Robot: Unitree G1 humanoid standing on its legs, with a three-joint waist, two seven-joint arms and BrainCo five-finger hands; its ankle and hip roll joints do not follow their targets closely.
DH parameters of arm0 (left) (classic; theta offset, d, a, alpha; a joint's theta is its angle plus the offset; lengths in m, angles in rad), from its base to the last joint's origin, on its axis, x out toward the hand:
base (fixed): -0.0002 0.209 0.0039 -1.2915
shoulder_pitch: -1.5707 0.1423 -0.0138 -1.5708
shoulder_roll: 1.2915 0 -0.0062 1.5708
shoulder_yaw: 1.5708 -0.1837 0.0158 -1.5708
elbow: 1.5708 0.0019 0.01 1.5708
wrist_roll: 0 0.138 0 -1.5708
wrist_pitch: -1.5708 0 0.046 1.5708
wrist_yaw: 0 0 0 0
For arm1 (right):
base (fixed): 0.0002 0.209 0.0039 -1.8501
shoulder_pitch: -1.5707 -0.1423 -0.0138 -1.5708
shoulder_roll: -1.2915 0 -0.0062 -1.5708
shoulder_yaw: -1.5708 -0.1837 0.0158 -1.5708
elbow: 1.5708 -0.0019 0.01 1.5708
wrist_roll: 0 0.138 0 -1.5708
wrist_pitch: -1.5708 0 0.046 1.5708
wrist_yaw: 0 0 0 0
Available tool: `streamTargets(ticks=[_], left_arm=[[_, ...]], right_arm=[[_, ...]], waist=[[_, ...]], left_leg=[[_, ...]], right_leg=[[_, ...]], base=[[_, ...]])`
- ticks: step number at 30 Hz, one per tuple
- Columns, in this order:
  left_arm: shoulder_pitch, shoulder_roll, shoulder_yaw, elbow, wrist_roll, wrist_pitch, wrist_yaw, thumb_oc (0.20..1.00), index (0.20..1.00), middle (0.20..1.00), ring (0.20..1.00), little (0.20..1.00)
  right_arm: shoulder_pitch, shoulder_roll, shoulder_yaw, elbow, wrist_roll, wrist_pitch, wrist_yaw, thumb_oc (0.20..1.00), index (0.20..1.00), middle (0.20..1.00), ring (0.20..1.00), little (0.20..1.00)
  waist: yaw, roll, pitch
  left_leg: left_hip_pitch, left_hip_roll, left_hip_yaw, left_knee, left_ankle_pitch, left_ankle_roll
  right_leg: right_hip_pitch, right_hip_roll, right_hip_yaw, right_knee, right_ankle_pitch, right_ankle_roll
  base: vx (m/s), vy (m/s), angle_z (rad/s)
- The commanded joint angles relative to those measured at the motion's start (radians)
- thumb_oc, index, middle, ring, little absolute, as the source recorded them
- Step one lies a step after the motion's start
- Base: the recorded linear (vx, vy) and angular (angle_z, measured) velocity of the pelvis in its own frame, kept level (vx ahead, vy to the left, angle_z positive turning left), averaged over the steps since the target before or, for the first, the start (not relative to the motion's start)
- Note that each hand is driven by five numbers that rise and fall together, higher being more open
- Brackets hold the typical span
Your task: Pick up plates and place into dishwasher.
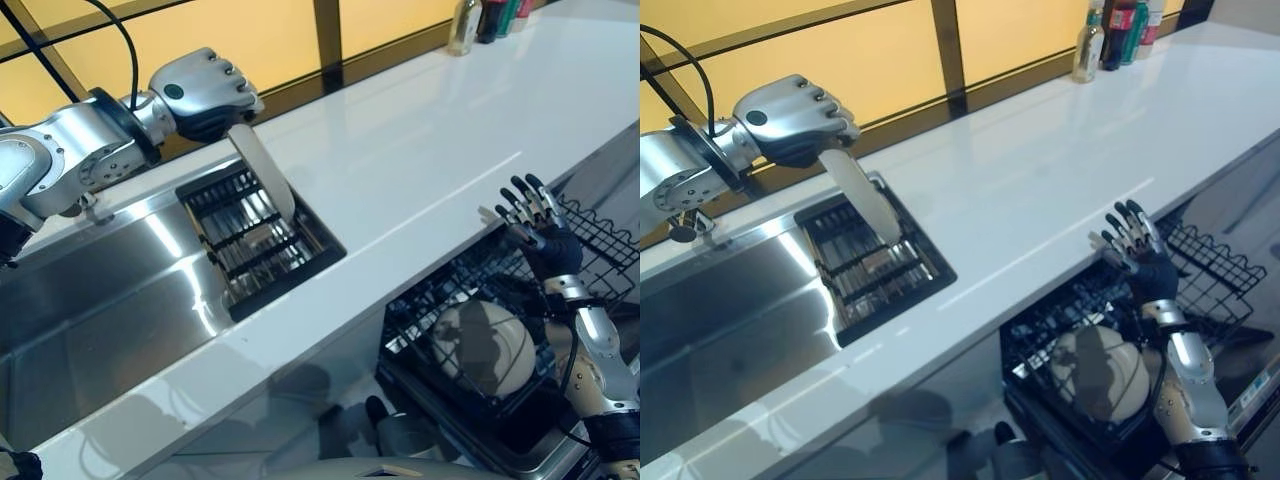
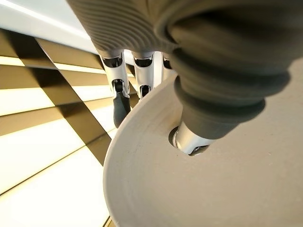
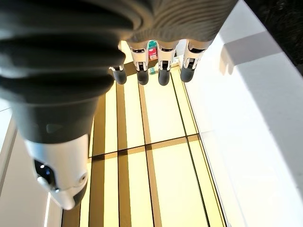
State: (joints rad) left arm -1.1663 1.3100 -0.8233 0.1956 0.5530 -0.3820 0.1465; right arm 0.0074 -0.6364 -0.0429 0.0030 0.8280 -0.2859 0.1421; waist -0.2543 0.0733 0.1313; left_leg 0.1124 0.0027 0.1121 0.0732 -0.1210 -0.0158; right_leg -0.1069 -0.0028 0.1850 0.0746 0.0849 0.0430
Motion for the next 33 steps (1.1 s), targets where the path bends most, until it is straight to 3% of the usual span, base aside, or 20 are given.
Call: streamTargets(ticks=[1,9,15,19,22,26,30,33], left_arm=[[0.081,0.054,0.174,-0.005,-0.119,0.028,0.082,0.2,0.2,0.2,0.2,0.2],[0.339,-0.002,0.521,-0.032,-0.193,-0.024,0.13,0.2,0.2,0.2,0.2,0.2],[0.461,-0.049,0.672,-0.036,-0.288,-0.057,0.157,0.2,0.2,0.2,0.2,0.2],[0.544,-0.128,0.759,-0.044,-0.367,-0.09,0.148,0.2,0.2,0.2,0.2,0.2],[0.616,-0.207,0.805,-0.082,-0.42,-0.1,0.138,0.2,0.2,0.2,0.2,0.2],[0.716,-0.389,0.863,-0.146,-0.502,-0.108,0.114,0.2,0.2,0.2,0.2,0.2],[0.783,-0.569,0.861,-0.199,-0.566,-0.099,0.099,0.2,0.2,0.2,0.2,0.2],[0.805,-0.662,0.837,-0.238,-0.589,-0.076,0.09,0.2,0.2,0.2,0.2,0.2]], right_arm=[[0.015,0.003,-0.067,-0.095,0.022,-0.044,-0.009,1.0,1.0,1.0,1.0,1.0],[0.005,0.037,-0.059,-0.116,0.004,-0.036,-0.029,1.0,1.0,1.0,1.0,1.0],[0.013,0.048,-0.076,-0.131,0.001,-0.032,-0.046,1.0,1.0,1.0,1.0,1.0],[0.015,0.062,-0.092,-0.131,-0.027,-0.037,-0.078,1.0,1.0,1.0,1.0,1.0],[0.024,0.077,-0.11,-0.122,-0.058,-0.056,-0.123,1.0,1.0,1.0,1.0,1.0],[0.037,0.135,-0.149,-0.108,-0.124,-0.069,-0.208,1.0,1.0,1.0,1.0,1.0],[0.041,0.17,-0.172,-0.112,-0.289,-0.112,-0.373,1.0,1.0,1.0,1.0,1.0],[0.032,0.175,-0.198,-0.142,-0.306,-0.133,-0.377,1.0,1.0,1.0,1.0,1.0]], waist=[[0.022,-0.023,-0.073],[0.037,-0.034,-0.108],[0.039,-0.034,-0.125],[0.038,-0.036,-0.133],[0.034,-0.041,-0.137],[0.028,-0.051,-0.14],[0.017,-0.054,-0.138],[0.013,-0.055,-0.136]], left_leg=[[-0.101,0.02,0.0,0.002,0.044,0.0],[-0.086,0.012,0.006,-0.015,0.049,0.002],[-0.08,0.005,0.002,-0.031,0.05,0.006],[-0.073,0.0,0.003,-0.039,0.047,0.01],[-0.068,-0.003,0.003,-0.043,0.045,0.013],[-0.068,-0.009,-0.002,-0.043,0.039,0.021],[-0.06,-0.014,-0.004,-0.044,0.033,0.03],[-0.055,-0.017,-0.007,-0.045,0.03,0.035]], right_leg=[[0.041,-0.06,-0.038,0.045,-0.106,0.115],[0.041,-0.042,-0.017,0.031,-0.076,0.116],[0.038,-0.034,-0.009,0.021,-0.07,0.112],[0.036,-0.032,-0.001,0.023,-0.066,0.113],[0.033,-0.032,0.004,0.029,-0.061,0.114],[0.024,-0.03,0.014,0.045,-0.055,0.114],[0.02,-0.029,0.022,0.056,-0.047,0.115],[0.02,-0.028,0.026,0.061,-0.04,0.116]], base=[[-0.05,-0.009,0.0],[-0.03,-0.004,-0.03],[-0.01,-0.002,-0.03],[-0.03,0.005,0.0],[-0.04,-0.002,0.0],[-0.04,-0.013,0.0],[-0.01,0.003,-0.02],[0.01,0.009,-0.04]])
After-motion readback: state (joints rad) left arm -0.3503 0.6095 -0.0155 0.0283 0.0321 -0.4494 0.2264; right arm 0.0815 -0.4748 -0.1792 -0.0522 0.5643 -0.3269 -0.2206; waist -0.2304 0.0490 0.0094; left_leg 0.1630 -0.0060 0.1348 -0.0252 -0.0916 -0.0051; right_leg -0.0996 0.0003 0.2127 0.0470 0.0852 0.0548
